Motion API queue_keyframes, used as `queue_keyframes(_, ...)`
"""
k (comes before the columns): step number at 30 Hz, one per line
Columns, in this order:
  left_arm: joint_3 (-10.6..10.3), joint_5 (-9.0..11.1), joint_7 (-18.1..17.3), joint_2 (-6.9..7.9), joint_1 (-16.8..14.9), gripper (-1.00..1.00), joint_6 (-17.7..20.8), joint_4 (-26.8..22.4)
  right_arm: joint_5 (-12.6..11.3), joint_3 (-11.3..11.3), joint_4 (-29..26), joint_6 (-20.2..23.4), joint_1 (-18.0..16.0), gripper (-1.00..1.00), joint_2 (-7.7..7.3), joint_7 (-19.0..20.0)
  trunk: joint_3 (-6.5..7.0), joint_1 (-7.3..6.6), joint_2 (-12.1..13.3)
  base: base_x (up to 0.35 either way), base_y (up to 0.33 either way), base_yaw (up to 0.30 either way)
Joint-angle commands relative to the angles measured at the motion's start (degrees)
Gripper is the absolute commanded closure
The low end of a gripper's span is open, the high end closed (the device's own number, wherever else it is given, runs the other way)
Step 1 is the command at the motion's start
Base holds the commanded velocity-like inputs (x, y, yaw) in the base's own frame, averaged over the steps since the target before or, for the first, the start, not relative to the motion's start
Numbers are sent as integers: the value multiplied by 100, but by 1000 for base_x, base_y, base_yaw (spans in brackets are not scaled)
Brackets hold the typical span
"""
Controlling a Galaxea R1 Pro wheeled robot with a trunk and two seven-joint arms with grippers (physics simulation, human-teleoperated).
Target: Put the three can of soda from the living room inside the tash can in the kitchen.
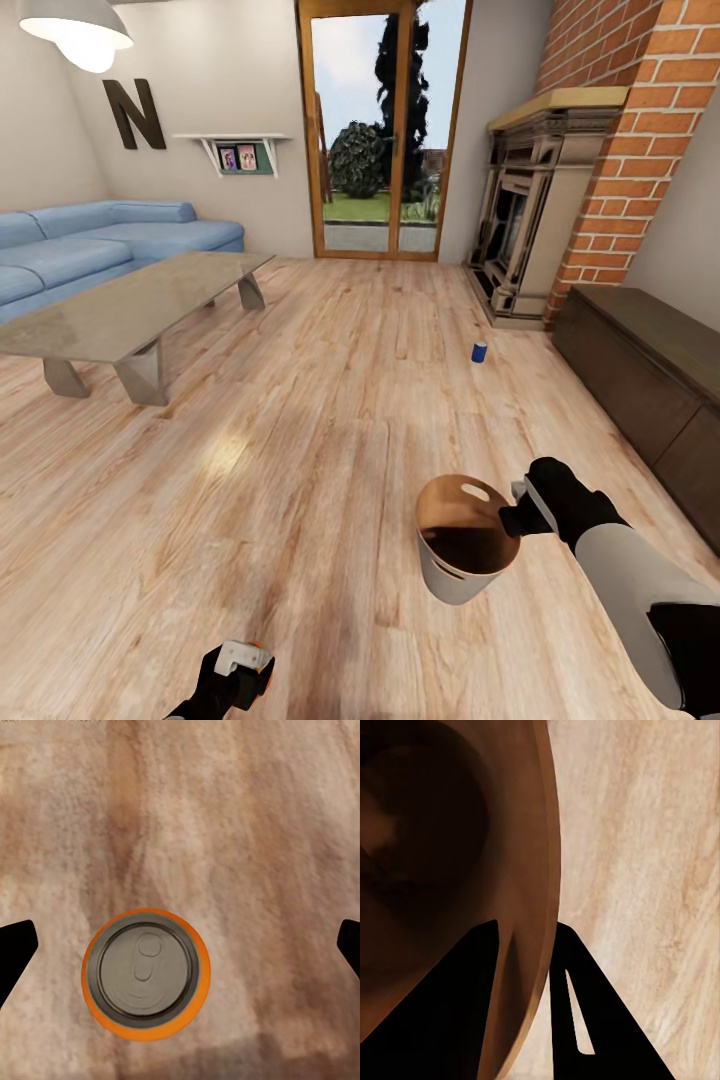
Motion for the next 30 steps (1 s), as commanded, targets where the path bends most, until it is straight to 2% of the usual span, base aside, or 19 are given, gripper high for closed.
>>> queue_keyframes(1, 0, 0, 0, 0, 0, -100, 0, 2, -90, -7, -1, 7, -2, 100, -1, 14, 1, -1, 0, 0, 0, 0)
queue_keyframes(11, 8, 12, -8, 2, 0, -100, -7, 3, -89, -7, -1, 7, -2, 100, -5, 14, -221, 25, -14, 0, 0, 0)
queue_keyframes(30, 2, 15, 8, 1, 0, -100, -12, -2, -81, -1, -1, 7, 6, 100, -5, 14, -221, 25, -14, 32, 34, 0)
